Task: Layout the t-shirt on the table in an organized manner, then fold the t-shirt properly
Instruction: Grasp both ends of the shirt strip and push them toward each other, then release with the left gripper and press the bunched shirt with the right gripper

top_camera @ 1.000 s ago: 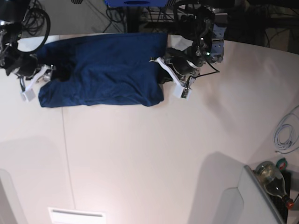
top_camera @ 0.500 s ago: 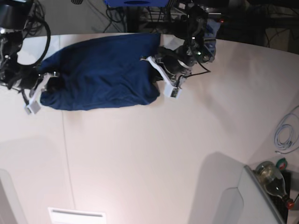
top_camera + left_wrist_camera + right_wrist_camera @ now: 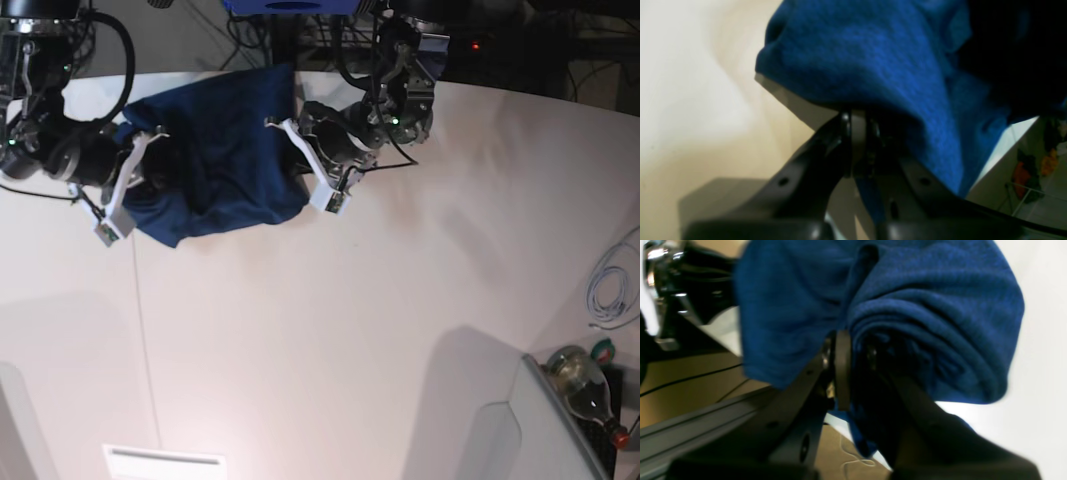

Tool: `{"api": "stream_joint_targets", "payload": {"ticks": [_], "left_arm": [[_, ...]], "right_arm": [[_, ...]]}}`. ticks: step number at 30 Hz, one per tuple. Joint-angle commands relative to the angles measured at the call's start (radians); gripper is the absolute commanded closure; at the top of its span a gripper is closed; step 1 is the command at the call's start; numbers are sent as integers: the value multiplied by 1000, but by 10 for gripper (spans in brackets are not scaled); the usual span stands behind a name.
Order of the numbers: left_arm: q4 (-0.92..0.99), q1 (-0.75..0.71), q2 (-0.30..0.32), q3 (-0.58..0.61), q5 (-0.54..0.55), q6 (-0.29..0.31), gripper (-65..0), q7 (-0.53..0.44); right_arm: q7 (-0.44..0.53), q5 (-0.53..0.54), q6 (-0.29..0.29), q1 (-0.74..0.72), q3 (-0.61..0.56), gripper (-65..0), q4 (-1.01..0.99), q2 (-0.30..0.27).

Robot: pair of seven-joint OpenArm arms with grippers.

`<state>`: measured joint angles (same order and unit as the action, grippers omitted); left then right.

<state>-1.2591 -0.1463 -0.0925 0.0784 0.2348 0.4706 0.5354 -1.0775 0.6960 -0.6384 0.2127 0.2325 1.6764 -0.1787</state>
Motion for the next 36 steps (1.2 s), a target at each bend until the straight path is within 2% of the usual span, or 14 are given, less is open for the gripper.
{"api": "stream_joint_targets", "payload": {"ticks": [1, 5, 8, 11, 18, 23, 25, 29, 31, 36], "left_arm": [[-14, 20, -13, 4, 13, 6, 0, -21], [-3, 21, -13, 4, 13, 6, 0, -16], [2, 21, -13, 5, 13, 6, 0, -18], [2, 21, -13, 5, 13, 6, 0, -18], [2, 21, -10, 5, 13, 6, 0, -14], [-4, 21, -6, -4, 13, 6, 0, -14], [-6, 21, -3, -6, 11, 6, 0, -14], [-31, 14, 15, -9, 13, 6, 0, -13], [-97, -19, 40, -13, 15, 4, 0, -13], [-313, -132, 106, -134, 15, 4, 0, -11]], "right_arm": [[15, 15, 13, -11, -5, -5, 23, -15], [16, 15, 53, -12, -48, -5, 29, -6], [78, 7, 68, -9, -80, -5, 18, 2], [122, -40, 142, -6, -141, -6, 18, 6], [210, -49, 263, -6, -239, -14, -17, 6], [210, -49, 285, -8, -250, -17, -37, 6], [208, -51, 286, -9, -265, -50, -35, 6], [211, -51, 286, -14, -316, -225, -31, 0], [211, -51, 286, -17, -321, -290, -34, 0], [211, -51, 286, -17, -348, -305, -28, 0]]}}
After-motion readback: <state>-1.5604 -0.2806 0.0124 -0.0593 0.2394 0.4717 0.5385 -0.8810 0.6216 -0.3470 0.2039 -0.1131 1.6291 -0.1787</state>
